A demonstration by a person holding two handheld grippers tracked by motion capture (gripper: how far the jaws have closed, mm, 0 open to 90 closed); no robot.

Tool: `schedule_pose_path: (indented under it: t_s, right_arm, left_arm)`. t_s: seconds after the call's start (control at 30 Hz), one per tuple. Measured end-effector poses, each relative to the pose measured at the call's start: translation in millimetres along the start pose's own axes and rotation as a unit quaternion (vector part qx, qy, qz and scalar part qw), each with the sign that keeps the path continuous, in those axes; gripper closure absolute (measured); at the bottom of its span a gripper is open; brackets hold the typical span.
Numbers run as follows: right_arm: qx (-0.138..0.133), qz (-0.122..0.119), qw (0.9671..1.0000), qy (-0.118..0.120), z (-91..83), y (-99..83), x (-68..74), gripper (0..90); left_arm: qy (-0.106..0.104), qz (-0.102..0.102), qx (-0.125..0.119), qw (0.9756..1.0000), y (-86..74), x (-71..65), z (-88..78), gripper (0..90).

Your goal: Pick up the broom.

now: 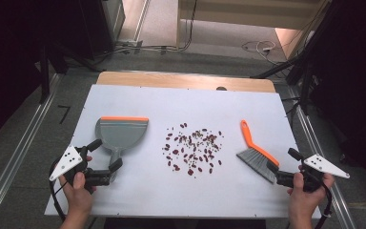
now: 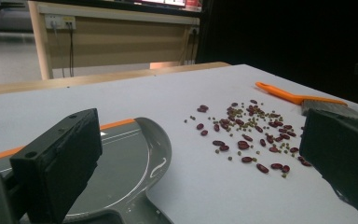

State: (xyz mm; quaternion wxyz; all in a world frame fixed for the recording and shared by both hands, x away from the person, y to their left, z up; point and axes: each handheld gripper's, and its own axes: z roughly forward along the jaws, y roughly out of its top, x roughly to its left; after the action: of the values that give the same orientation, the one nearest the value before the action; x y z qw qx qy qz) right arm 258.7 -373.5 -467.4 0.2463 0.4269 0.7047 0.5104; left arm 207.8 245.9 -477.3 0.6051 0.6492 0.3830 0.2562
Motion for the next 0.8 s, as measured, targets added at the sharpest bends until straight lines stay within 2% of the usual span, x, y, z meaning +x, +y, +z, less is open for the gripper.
schedule_pose_path:
  t_s: [0.1,0.43,0.53,0.6,0.67,0.8]
  right_arm:
    - [0.007,-0.003,0.9999,-0.008,0.9,2.3,2.6,0.0]
    - [0.024,-0.019,0.9995,-0.003,14.0,25.5,15.3,0.0]
    - [0.041,-0.034,0.9984,-0.016,20.4,34.1,18.5,0.0]
    - [0.050,-0.040,0.9978,-0.016,25.3,40.0,19.6,0.0]
    - [0.054,-0.037,0.9978,-0.005,31.2,45.3,18.5,0.0]
    - [0.068,-0.040,0.9968,-0.006,41.2,53.4,16.4,0.0]
  left_arm:
    - [0.000,0.002,-0.001,1.0000,0.7,-1.1,-0.5,0.1]
    - [0.003,0.006,0.001,1.0000,4.8,-3.0,-1.8,0.1]
    - [0.000,0.009,0.004,0.9999,5.4,-4.5,-0.2,0.1]
    - [0.000,0.009,0.006,0.9999,5.5,-5.7,0.6,0.0]
    - [0.000,0.010,0.008,0.9999,5.4,-6.4,1.0,0.1]
    - [-0.002,0.011,0.009,0.9999,5.1,-7.9,1.6,0.1]
